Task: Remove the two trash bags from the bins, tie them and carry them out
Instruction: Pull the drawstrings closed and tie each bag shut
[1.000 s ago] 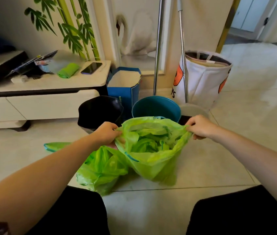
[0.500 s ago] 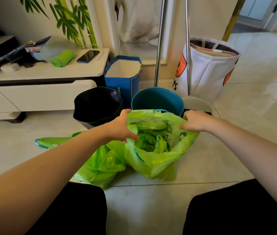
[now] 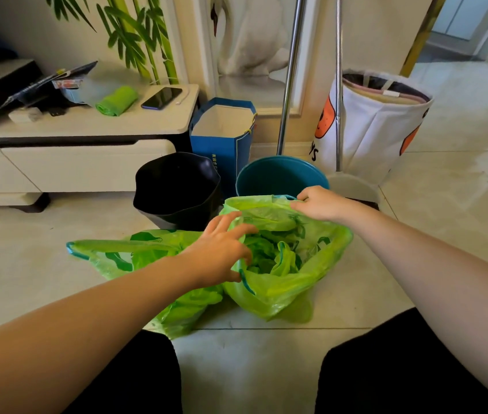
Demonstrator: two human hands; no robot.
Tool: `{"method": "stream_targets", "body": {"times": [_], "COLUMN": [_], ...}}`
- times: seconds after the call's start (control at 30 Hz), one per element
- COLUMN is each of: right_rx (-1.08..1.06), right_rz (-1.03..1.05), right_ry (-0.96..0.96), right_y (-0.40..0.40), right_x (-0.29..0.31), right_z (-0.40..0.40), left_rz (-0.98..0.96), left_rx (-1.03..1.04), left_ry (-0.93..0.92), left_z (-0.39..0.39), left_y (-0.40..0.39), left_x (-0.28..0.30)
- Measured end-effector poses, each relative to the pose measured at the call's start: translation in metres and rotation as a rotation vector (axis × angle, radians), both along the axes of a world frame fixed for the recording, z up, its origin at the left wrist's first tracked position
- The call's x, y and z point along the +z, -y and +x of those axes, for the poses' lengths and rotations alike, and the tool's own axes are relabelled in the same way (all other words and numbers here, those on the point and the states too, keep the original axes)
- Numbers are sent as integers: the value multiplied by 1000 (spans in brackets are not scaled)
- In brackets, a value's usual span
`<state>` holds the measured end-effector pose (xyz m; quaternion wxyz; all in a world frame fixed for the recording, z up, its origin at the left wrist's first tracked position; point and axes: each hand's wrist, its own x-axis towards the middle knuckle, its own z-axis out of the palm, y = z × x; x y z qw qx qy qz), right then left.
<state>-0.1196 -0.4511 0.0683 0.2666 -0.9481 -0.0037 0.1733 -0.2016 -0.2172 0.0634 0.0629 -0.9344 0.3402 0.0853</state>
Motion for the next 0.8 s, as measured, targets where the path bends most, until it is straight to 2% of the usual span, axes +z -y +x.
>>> {"method": "stream_targets", "body": {"times": [0.2, 0.47, 0.8], "right_rx": [-41, -68, -100], "right_rz": [97, 103, 214], "right_ry": [73, 187, 291], "right_y": [-11, -12, -10], "right_x": [6, 6, 15], "right_z": [4, 9, 6], "left_rz": [-10, -391, -506], "left_rx": [-66, 116, 153], "left_ry": [-58, -67, -102], "left_z": [-7, -3, 1], "left_y": [10, 10, 10], "left_x": [-2, 13, 16]}}
